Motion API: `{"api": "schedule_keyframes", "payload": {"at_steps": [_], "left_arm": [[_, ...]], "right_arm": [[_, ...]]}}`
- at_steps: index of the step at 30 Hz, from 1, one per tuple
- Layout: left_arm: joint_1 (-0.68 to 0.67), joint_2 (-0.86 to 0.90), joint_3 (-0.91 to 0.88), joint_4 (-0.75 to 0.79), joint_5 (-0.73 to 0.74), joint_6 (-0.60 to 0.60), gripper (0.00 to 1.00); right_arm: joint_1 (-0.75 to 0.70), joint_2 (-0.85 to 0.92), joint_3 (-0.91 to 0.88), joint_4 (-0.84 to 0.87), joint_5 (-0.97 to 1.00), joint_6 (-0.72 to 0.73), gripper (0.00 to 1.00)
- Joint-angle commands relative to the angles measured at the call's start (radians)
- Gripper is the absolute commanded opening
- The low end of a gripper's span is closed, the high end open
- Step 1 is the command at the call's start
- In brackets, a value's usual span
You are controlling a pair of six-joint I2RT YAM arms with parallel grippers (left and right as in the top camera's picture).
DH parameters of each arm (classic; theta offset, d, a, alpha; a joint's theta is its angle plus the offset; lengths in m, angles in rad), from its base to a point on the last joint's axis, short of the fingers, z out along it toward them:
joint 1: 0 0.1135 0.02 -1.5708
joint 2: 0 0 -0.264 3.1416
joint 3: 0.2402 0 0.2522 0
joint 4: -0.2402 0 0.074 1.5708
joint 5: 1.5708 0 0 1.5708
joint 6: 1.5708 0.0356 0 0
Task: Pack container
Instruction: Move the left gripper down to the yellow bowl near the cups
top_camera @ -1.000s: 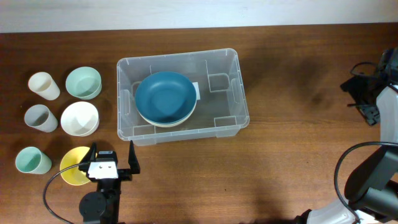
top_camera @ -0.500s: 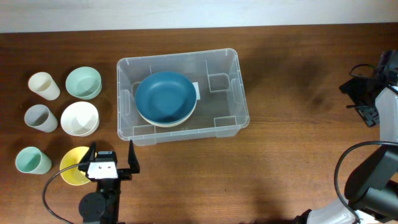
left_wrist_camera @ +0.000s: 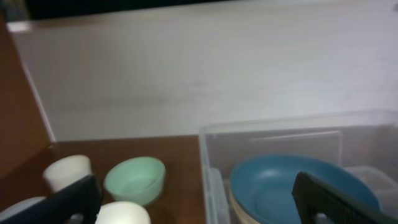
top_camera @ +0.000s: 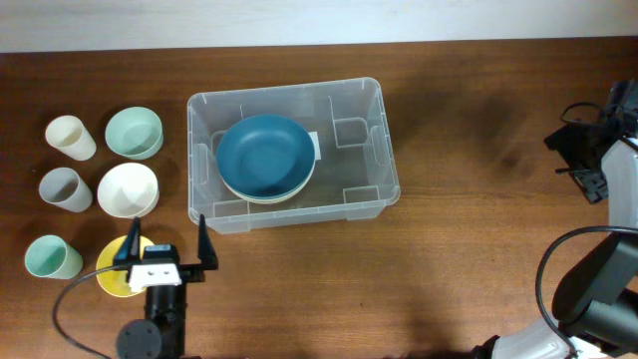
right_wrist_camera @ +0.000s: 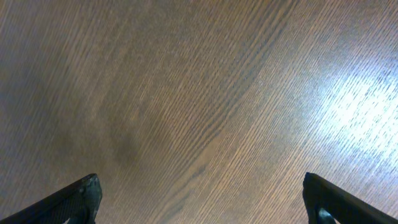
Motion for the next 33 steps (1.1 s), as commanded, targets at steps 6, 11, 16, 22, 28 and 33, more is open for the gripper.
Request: {"api": "schedule_keyframes", "payload": {"at_steps": [6, 11, 16, 22, 28, 33], "left_arm": [[0.003, 0.423, 0.597, -0.377, -0.158, 0.090, 0.99], [0.003, 0.588, 0.697, -0.426, -0.171, 0.111, 0.99], [0.054, 0.735, 0.806, -0.585, -0.408, -0.152, 0.99], [0.169, 0.865, 0.911, -0.678, -0.349, -0.163, 0.99], [0.166, 0.945, 0.911, -0.765, -0.145, -0.163, 0.99], [0.174, 1.010, 0.911, -0.933, -0.146, -0.238, 0.99]], "right_arm": [[-0.003, 0.003, -0.008, 0.003, 0.021, 0.012, 0.99], [-0.003, 0.003, -0.008, 0.003, 0.021, 0.012, 0.99], [-0.003, 0.003, -0.008, 0.003, 0.021, 0.012, 0.99], [-0.003, 0.003, -0.008, 0.003, 0.021, 0.012, 0.99], [-0.003, 0.003, -0.008, 0.003, 0.021, 0.012, 0.99], [-0.003, 0.003, -0.008, 0.003, 0.021, 0.012, 0.99]]}}
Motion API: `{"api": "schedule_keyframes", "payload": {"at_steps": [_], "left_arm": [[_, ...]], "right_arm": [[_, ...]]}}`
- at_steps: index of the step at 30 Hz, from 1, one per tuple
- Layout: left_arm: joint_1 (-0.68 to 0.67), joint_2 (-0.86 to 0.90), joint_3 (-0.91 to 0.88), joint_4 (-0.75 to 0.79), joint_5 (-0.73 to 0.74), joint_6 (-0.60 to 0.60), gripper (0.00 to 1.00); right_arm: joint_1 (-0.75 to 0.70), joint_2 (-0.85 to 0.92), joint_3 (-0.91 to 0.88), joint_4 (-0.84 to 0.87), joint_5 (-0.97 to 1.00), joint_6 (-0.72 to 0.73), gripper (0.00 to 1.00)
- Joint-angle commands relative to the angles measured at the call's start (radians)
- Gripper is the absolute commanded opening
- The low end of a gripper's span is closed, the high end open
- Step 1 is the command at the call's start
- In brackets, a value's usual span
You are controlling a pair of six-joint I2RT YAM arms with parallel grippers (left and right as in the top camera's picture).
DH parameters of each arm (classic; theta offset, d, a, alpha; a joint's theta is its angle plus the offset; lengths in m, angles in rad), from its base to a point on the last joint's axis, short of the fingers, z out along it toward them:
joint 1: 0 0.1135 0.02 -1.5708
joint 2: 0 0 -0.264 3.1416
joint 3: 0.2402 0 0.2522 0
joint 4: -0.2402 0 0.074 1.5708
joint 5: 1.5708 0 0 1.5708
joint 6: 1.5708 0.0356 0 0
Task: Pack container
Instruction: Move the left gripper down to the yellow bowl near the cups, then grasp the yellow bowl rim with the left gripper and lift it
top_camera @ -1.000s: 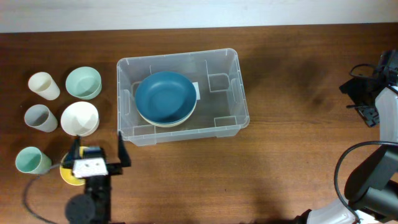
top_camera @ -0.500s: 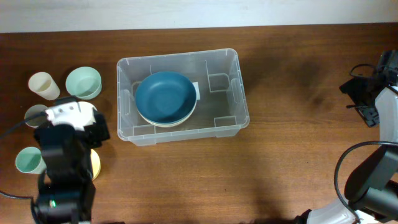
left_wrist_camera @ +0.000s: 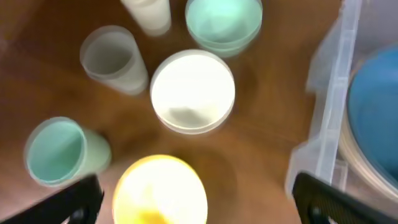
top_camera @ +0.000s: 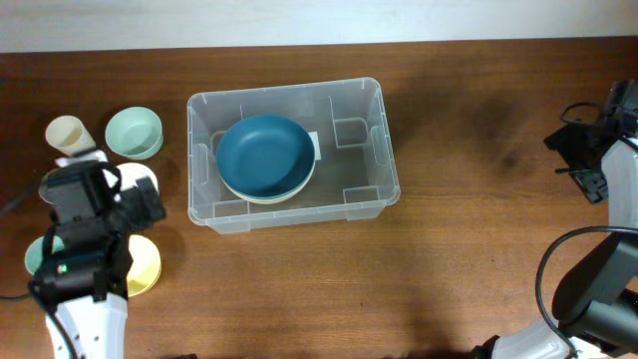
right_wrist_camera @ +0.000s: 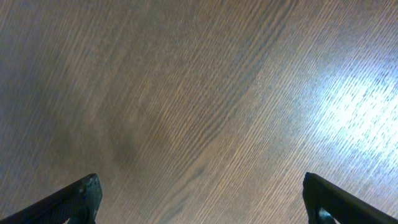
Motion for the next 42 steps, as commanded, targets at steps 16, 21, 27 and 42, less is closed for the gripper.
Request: {"api": "schedule_keyframes", "payload": {"at_steps": [16, 21, 27, 42], "left_arm": [[0.051, 0.233, -0.002, -0.333, 0.006, -0.289, 0.99], [0.051, 0.306, -0.029, -0.296, -0.047, -0.356, 1.00], [0.054, 0.410, -0.060, -0.223, -0.043, -0.356, 0.99], [0.098, 0.621, -0.073, -0.059, 0.031, -0.355, 0.89]], "right_arm": [[-0.003, 0.003, -0.007, 0.000, 0.016, 0.012, 0.99], [-0.003, 0.003, -0.007, 0.000, 0.016, 0.012, 0.99], [-0.003, 0.003, -0.007, 0.000, 0.016, 0.012, 0.99], [-0.003, 0.003, -0.007, 0.000, 0.016, 0.012, 0.99]]}}
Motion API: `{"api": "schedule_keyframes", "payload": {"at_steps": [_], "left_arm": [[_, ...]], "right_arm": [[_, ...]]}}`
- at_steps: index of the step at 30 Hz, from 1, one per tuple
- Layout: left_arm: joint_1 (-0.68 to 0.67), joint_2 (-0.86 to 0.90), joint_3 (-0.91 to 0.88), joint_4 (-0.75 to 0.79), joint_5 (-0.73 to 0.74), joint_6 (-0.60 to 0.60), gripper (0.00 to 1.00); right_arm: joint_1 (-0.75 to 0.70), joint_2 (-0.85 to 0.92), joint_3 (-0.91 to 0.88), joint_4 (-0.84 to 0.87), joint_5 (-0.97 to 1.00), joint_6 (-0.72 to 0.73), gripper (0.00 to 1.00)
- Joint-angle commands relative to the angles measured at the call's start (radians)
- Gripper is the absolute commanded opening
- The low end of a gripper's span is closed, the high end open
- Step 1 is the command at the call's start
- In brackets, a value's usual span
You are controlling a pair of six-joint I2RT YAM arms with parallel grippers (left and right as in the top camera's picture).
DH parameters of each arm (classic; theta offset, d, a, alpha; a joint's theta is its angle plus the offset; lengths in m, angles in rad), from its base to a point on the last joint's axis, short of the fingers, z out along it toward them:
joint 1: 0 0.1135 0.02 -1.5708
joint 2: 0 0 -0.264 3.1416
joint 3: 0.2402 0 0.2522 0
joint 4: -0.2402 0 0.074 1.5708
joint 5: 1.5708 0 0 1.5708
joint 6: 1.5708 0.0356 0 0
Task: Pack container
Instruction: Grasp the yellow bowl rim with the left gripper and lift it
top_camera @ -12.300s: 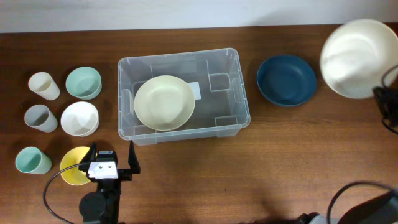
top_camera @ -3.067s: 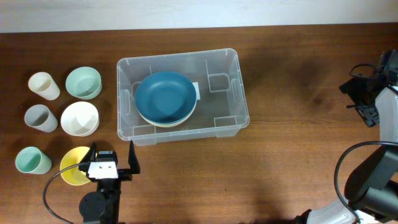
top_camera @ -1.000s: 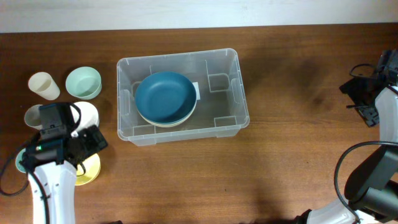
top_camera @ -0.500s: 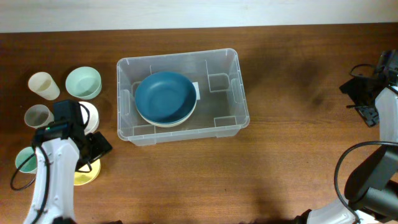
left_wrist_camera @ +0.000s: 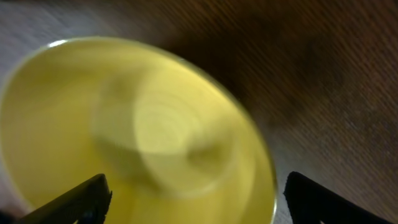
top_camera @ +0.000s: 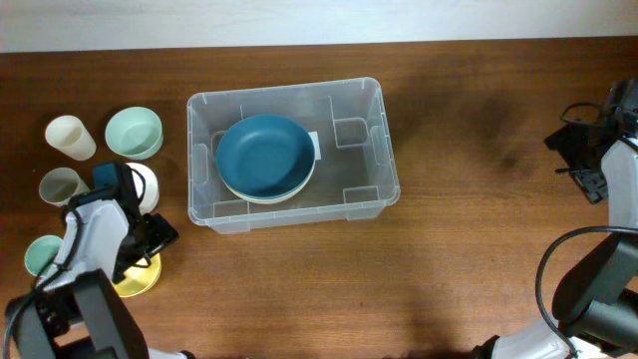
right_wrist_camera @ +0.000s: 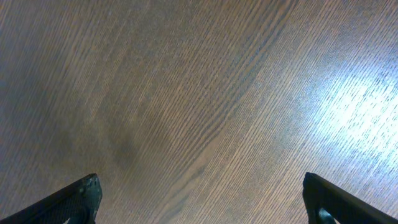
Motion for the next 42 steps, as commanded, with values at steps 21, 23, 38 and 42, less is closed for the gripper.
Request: {"api": "schedule_keyframes", "payload": {"at_steps": [21, 23, 38, 42], "left_arm": [[0.005, 0.039, -0.009, -0.010, 0.106, -0.009, 0.01], [0.005, 0.039, 0.000, -0.025, 0.106, -0.009, 0.01], [0.001, -0.293, 0.412, -0.192, 0.111, -0.008, 0.01], [-0.069, -0.361, 0.483, -0.074, 0.198, 0.039, 0.01]], "right_arm": [[-0.003, 0.003, -0.007, 0.000, 0.016, 0.012, 0.99], [-0.003, 0.003, -0.007, 0.000, 0.016, 0.012, 0.99], [-0.003, 0.003, -0.007, 0.000, 0.016, 0.012, 0.99], [-0.003, 0.003, -0.007, 0.000, 0.016, 0.012, 0.99]]}}
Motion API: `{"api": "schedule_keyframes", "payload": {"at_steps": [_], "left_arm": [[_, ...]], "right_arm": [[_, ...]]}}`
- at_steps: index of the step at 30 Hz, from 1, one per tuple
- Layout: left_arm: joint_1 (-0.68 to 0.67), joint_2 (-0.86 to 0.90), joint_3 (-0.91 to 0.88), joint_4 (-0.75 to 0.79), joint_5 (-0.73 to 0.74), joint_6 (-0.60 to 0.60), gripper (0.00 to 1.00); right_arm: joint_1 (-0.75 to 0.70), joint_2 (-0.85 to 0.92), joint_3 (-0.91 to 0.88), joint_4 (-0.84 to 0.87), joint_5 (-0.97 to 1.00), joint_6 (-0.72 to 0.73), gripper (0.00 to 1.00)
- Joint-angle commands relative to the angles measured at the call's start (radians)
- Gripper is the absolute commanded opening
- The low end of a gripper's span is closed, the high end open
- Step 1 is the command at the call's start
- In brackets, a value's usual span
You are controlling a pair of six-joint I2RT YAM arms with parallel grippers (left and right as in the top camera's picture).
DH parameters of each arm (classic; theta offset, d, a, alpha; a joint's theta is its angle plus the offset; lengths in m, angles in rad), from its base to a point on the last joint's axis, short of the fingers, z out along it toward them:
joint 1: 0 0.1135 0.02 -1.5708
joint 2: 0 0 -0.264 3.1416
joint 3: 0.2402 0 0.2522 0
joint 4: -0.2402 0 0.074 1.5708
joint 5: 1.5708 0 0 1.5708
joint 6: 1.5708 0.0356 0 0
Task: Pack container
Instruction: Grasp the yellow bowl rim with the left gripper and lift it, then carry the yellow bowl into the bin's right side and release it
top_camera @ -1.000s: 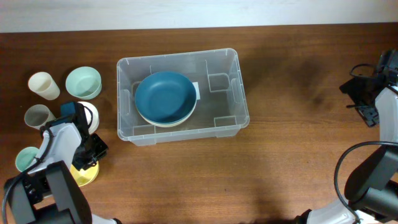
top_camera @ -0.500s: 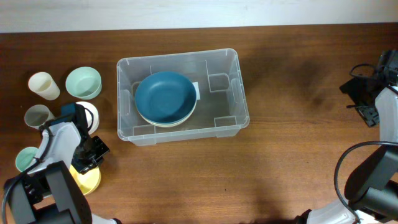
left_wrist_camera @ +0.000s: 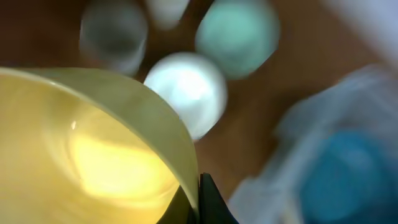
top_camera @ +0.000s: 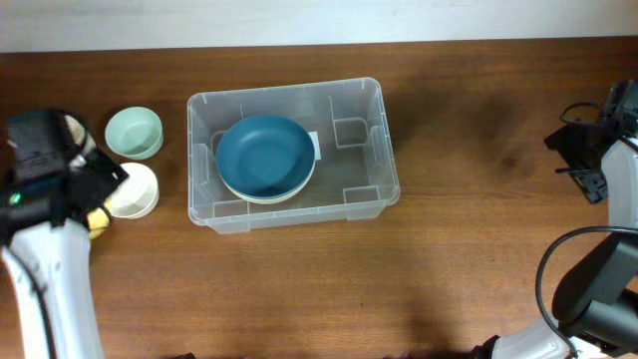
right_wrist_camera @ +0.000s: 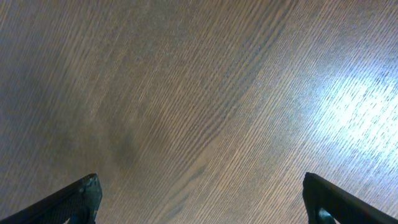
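A yellow bowl [left_wrist_camera: 93, 155] fills the left of the left wrist view, tilted and off the table. My left gripper [left_wrist_camera: 198, 202] is shut on its rim, one finger inside and one outside. From overhead only a sliver of the yellow bowl [top_camera: 97, 221] shows under my left arm. The clear plastic container [top_camera: 379, 150] stands mid-table with a blue bowl [top_camera: 265, 157] stacked on a pale one inside. My right gripper [right_wrist_camera: 202, 196] is open over bare wood at the far right.
A white bowl [top_camera: 135, 189] and a mint bowl [top_camera: 134, 132] stand left of the container. A grey cup [left_wrist_camera: 114, 34] and a cream cup [left_wrist_camera: 168, 7] sit beyond them. My left arm hides the other cups from overhead.
My left gripper was open low over the yellow bowl on the table. Now it is shut on the bowl's rim, and the bowl is lifted from its front-left spot.
My left gripper was open near the table's front edge, facing the container. Then it was high over the cups and bowls, then low over the yellow bowl. Now it holds that bowl off the table. The right arm has not moved.
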Motion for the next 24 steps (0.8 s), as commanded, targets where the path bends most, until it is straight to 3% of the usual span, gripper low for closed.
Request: {"api": "schedule_keyframes", "payload": {"at_steps": [1, 7, 12, 19, 24], "left_arm": [[-0.089, -0.047, 0.055, 0.093, 0.109, 0.049, 0.01], [-0.378, 0.020, 0.060, 0.337, 0.126, 0.048, 0.01], [-0.616, 0.202, 0.060, 0.591, 0.045, 0.060, 0.01], [-0.789, 0.412, 0.060, 0.813, 0.027, 0.179, 0.01], [-0.855, 0.494, 0.060, 0.833, -0.015, 0.193, 0.01]], "right_arm": [[-0.003, 0.003, -0.007, 0.000, 0.016, 0.012, 0.99], [-0.003, 0.003, -0.007, 0.000, 0.016, 0.012, 0.99], [-0.003, 0.003, -0.007, 0.000, 0.016, 0.012, 0.99], [-0.003, 0.003, -0.007, 0.000, 0.016, 0.012, 1.00], [-0.003, 0.003, -0.007, 0.000, 0.016, 0.012, 0.99]]}}
